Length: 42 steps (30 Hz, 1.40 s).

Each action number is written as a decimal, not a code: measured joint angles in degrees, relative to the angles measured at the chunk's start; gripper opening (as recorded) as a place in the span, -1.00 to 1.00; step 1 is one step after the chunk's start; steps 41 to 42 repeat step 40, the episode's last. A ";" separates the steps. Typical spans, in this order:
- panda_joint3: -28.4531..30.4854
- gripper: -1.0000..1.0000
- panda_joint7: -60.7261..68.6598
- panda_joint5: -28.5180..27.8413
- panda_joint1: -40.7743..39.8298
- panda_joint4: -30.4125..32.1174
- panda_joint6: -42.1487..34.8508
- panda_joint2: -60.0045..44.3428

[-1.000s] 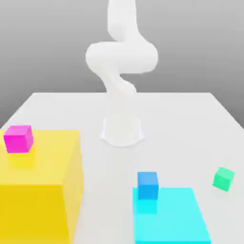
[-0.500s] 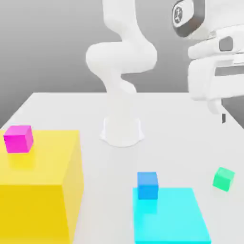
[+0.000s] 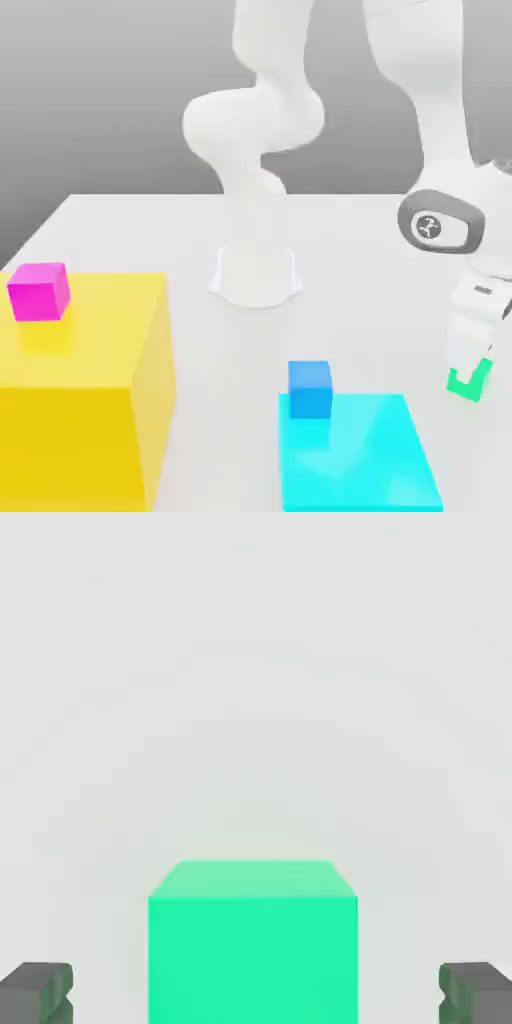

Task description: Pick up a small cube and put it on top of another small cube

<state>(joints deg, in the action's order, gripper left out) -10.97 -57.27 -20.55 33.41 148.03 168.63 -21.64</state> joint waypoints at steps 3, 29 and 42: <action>-0.01 -1.00 -0.04 -0.04 0.00 0.00 0.01 0.00; 15.98 -1.00 33.55 15.60 -39.69 -9.08 -40.87 33.84; 27.18 1.00 41.65 16.16 -49.22 -8.37 -42.33 35.39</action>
